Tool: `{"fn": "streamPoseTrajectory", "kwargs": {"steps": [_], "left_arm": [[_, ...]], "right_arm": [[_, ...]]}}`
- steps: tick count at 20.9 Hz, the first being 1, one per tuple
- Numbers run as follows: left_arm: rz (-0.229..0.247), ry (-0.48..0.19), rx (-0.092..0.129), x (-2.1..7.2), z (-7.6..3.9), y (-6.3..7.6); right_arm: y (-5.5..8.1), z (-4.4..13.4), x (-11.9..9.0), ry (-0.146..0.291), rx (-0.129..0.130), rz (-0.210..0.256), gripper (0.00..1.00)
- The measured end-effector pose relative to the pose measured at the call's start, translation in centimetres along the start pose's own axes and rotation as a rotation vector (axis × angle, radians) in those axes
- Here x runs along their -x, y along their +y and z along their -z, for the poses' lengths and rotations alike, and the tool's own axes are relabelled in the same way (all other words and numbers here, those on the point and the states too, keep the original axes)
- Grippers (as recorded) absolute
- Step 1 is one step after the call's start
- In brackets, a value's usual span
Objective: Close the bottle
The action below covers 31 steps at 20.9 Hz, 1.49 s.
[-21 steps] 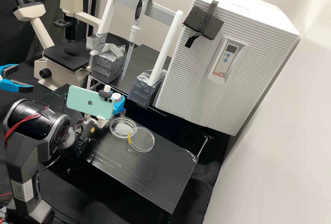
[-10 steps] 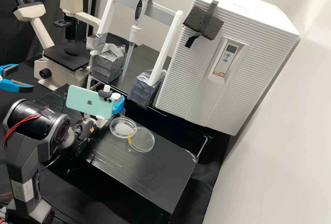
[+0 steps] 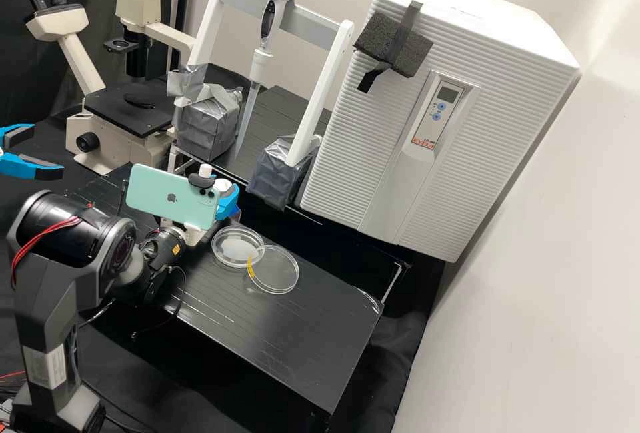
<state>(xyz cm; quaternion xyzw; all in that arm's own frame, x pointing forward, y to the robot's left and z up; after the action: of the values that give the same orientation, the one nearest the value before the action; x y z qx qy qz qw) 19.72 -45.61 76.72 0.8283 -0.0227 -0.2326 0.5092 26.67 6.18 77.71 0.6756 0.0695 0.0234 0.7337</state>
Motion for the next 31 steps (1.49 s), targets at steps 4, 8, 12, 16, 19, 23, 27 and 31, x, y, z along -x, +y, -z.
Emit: {"fn": "streamPoseTrajectory", "kwargs": {"steps": [4,8,12,16,19,23,27,31], "left_arm": [[0.0,0.0,0.0,0.0,0.0,0.0],[0.0,0.0,0.0,0.0,0.0,0.0],[0.0,0.0,0.0,0.0,0.0,0.0],[0.0,0.0,0.0,0.0,0.0,0.0],[0.0,0.0,0.0,0.0,0.0,0.0],[0.0,0.0,0.0,0.0,0.0,0.0],[-0.001,0.0,0.0,0.01,-0.01,0.01],[-0.007,0.0,-0.009,0.04,-0.04,0.13]], "right_arm": [[-0.05,-0.01,-0.01,-0.001,0.0,0.002,0.0],[-0.31,0.07,-0.03,0.001,-0.001,0.011,1.0],[-0.33,0.08,-0.19,0.0,-0.003,0.008,1.0],[-0.42,0.01,-0.21,-0.005,-0.003,0.014,1.0],[-0.42,0.01,-0.21,-0.005,-0.003,0.014,1.0],[-0.42,0.01,-0.21,-0.005,-0.003,0.014,1.0],[-0.42,0.01,-0.21,-0.005,0.004,0.014,1.0],[-0.51,0.13,-0.19,-0.01,0.033,0.009,1.0]]}}
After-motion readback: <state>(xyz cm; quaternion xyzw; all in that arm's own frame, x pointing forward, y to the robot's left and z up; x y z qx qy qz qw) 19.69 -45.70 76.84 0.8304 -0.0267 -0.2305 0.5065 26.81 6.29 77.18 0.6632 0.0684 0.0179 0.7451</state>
